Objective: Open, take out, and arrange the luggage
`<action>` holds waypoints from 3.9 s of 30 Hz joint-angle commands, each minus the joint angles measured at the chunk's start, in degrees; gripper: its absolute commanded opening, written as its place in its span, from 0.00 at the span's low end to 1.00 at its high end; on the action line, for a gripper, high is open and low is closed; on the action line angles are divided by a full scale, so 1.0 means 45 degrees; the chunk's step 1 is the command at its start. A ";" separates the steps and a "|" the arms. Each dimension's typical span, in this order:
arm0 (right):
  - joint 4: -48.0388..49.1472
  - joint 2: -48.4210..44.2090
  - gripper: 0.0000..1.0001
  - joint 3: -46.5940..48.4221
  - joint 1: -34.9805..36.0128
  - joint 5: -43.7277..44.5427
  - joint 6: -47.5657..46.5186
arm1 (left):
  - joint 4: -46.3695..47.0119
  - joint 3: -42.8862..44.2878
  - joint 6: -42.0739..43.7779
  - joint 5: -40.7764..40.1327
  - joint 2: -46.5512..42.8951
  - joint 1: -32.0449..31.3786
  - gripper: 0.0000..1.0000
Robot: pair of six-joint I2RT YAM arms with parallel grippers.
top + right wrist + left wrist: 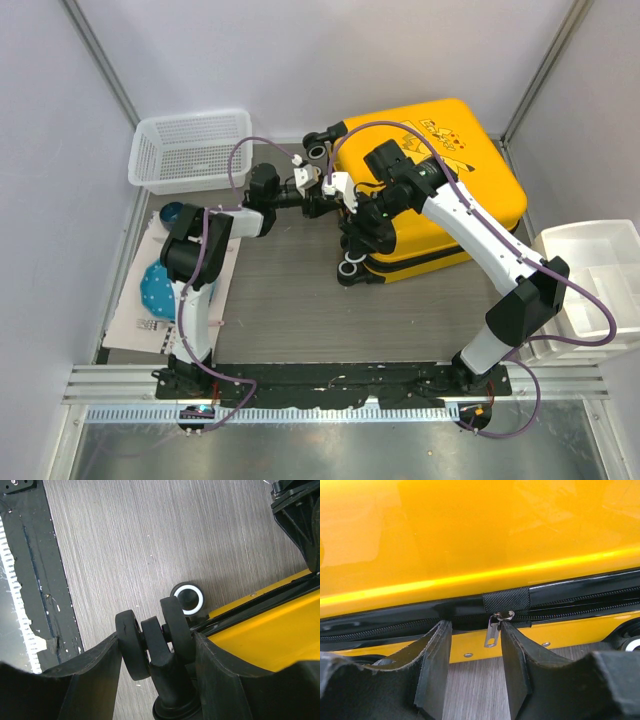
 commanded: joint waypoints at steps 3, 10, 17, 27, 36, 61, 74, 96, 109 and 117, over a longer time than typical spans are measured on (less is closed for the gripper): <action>-0.0773 -0.1075 0.01 0.0418 -0.0344 0.0318 0.1566 | 0.0142 0.0101 -0.1074 0.0450 0.0087 -0.0004 0.46; -0.0832 -0.1173 0.01 0.0300 -0.0325 0.0279 0.1507 | -0.0150 -0.0253 -0.0996 0.0351 -0.0128 0.0134 0.50; -0.0851 -0.1154 0.01 0.0339 -0.0325 0.0279 0.1488 | -0.0929 0.0236 -0.1035 0.0527 0.0048 0.0095 0.56; -0.0715 -0.1076 0.01 0.0359 -0.0324 0.0318 0.1546 | -0.1713 0.1154 -0.1113 0.1093 0.0399 -0.0081 0.48; -0.0656 -0.0997 0.01 0.0495 -0.0324 0.0396 0.1663 | -0.1655 0.1019 -0.1328 0.0587 0.0380 -0.0882 0.34; -0.0441 -0.0939 0.00 0.0495 -0.0325 0.0455 0.1663 | -0.2026 -0.1363 -0.0549 -0.1875 -0.1338 -0.1839 0.00; -0.0343 -0.0900 0.00 0.0359 -0.0324 0.0533 0.1527 | -0.1834 -0.3122 0.1232 -0.0470 -0.2667 -0.2561 0.00; -0.1066 -0.1622 0.00 -0.0539 -0.0637 0.0689 0.0648 | -0.2043 -0.1625 -0.2244 -0.8254 -0.2085 -0.0555 0.00; -0.1047 -0.1759 0.00 -0.0696 -0.0773 0.0474 0.0687 | 0.0043 0.1976 -0.3358 -0.8537 0.0985 0.0641 0.00; -0.0443 -0.1935 0.05 -0.1106 -0.1106 0.0689 0.1193 | -0.0850 0.0727 -0.2878 -0.4505 -0.0145 0.1304 0.22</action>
